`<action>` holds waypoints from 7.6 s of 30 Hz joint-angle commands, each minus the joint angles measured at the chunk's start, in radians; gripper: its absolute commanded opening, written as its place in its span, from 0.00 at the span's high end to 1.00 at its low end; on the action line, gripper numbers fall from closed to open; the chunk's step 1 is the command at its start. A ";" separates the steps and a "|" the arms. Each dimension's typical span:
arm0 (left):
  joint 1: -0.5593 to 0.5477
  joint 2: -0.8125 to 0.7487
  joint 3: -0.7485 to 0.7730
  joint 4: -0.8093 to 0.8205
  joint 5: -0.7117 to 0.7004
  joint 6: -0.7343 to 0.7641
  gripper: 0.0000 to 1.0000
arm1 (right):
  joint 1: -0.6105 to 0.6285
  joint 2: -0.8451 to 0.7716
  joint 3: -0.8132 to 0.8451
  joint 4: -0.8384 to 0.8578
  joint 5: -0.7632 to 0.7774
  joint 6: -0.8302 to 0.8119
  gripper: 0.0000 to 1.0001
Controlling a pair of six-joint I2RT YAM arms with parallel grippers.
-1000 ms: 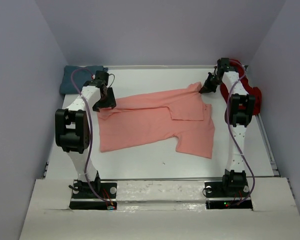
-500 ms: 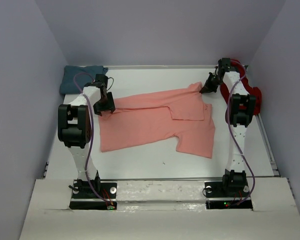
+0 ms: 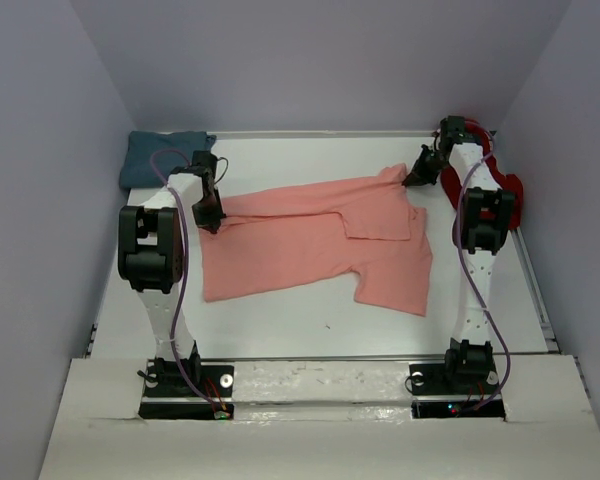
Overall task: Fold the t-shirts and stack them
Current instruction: Fold the tshirt
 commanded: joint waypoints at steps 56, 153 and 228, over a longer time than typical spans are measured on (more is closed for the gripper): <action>0.181 -0.069 0.027 -0.148 0.166 -0.958 0.27 | -0.036 -0.014 0.045 0.039 -0.060 0.002 1.00; 0.172 0.028 0.099 -0.185 0.207 -1.038 1.00 | -0.036 0.023 0.086 0.046 -0.058 0.008 1.00; 0.289 -0.115 -0.124 -0.081 0.279 -0.836 0.37 | -0.082 0.070 0.194 0.092 -0.104 0.062 0.77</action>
